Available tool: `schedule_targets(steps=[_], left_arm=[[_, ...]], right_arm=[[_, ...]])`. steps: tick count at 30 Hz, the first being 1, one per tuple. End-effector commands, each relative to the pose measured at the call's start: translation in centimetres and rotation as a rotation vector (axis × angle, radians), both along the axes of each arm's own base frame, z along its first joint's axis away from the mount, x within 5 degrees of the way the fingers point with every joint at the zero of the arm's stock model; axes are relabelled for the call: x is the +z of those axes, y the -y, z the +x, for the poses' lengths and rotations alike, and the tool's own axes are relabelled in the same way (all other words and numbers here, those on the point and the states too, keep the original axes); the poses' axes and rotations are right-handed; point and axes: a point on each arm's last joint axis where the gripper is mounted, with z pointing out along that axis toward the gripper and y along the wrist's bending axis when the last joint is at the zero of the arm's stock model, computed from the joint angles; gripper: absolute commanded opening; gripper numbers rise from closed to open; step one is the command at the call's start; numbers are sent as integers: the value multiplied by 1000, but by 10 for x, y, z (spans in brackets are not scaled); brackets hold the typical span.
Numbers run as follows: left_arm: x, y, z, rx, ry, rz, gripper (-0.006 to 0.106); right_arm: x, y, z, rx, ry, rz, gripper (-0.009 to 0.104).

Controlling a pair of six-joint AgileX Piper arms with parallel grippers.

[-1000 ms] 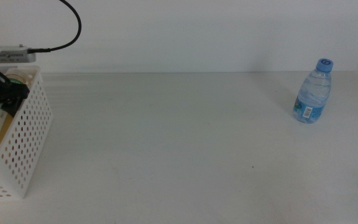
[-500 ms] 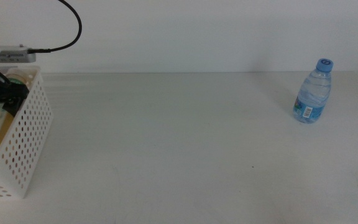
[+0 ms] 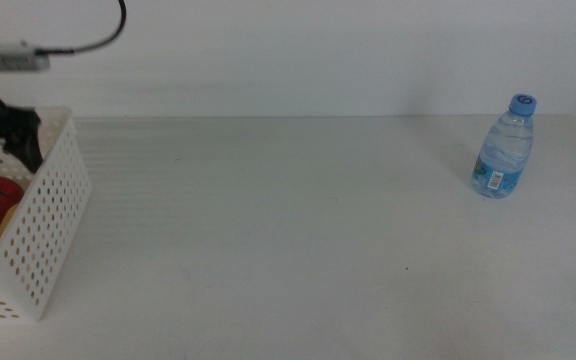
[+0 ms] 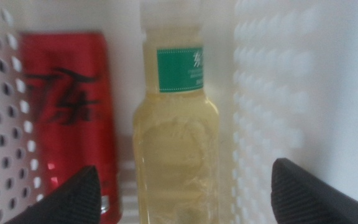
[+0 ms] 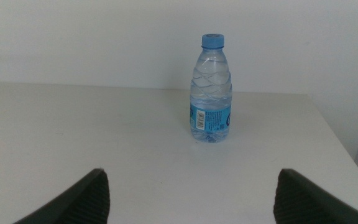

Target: Use arms to grab the bottles and put them into the dustbin to the left of the table.

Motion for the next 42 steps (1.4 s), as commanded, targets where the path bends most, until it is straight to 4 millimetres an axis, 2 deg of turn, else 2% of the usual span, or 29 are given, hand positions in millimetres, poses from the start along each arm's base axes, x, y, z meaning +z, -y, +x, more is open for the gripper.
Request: schedule_targets(steps=[1, 6, 11, 15, 18, 26, 32, 36, 42], left_arm=[[55, 9, -22, 10, 91, -22, 90], [101, 22, -44, -11, 244, -78, 90], [142, 46, -70, -105, 425, -236, 90], [164, 65, -100, -207, 536, -300, 90], [171, 82, -120, -275, 600, -279, 90], [172, 129, -170, -419, 778, -227, 90], [153, 160, -202, -521, 986, -213, 90], [138, 168, -227, -577, 1077, -232, 90], [107, 167, -244, -603, 1020, -255, 90]], right_arm=[[11, 1, -2, -10, 112, -7, 77], [11, 1, -2, -10, 112, -7, 77], [11, 1, -2, -10, 112, -7, 77], [11, 1, -2, -10, 112, -7, 77], [11, 1, -2, -10, 112, -7, 77], [11, 1, -2, -10, 112, -7, 77], [11, 1, -2, -10, 112, -7, 77], [11, 1, -2, -10, 112, -7, 77], [11, 1, -2, -10, 112, -7, 77]])
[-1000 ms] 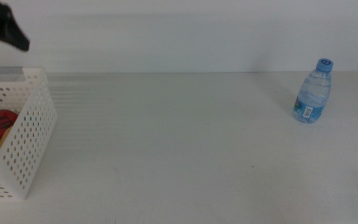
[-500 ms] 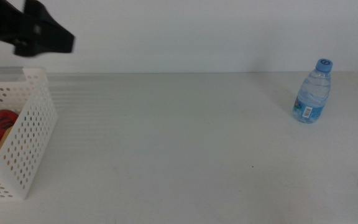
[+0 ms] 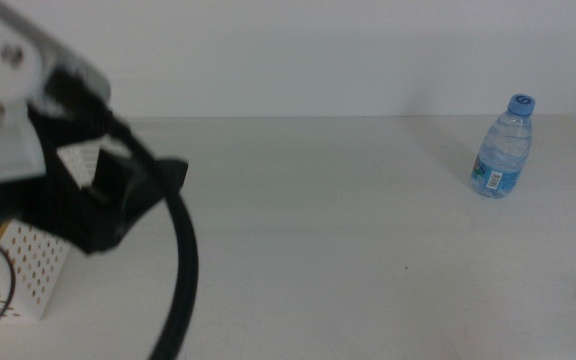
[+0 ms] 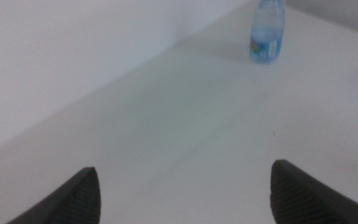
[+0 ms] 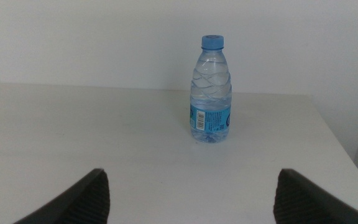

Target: Use arms to grab the bottles and put them into the dustbin to the left of the table.

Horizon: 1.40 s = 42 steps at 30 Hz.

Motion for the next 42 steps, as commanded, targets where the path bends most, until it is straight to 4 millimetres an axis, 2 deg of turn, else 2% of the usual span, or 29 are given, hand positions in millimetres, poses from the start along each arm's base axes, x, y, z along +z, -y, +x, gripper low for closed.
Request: schedule_targets(steps=[1, 4, 10, 15, 27, 34, 42], left_arm=[[6, -2, -3, 22, 62, -65, 90], [-1, -1, -3, 22, 40, -62, 90], [-2, -1, -1, 26, 43, -60, 90], [-7, -5, -2, 47, 104, -20, 90], [-66, -21, -22, 179, 17, -177, 90], [-78, -6, -37, 42, 12, -195, 90], [-79, 1, -42, -25, 24, -183, 90]], right_arm=[[11, 1, -2, -10, 112, -7, 77], [11, 1, -2, -10, 112, -7, 77], [11, 1, -2, -10, 112, -7, 77], [11, 1, -2, -10, 112, -7, 77], [11, 1, -2, -10, 112, -7, 77], [11, 1, -2, -10, 112, -7, 77], [11, 1, -2, -10, 112, -7, 77]])
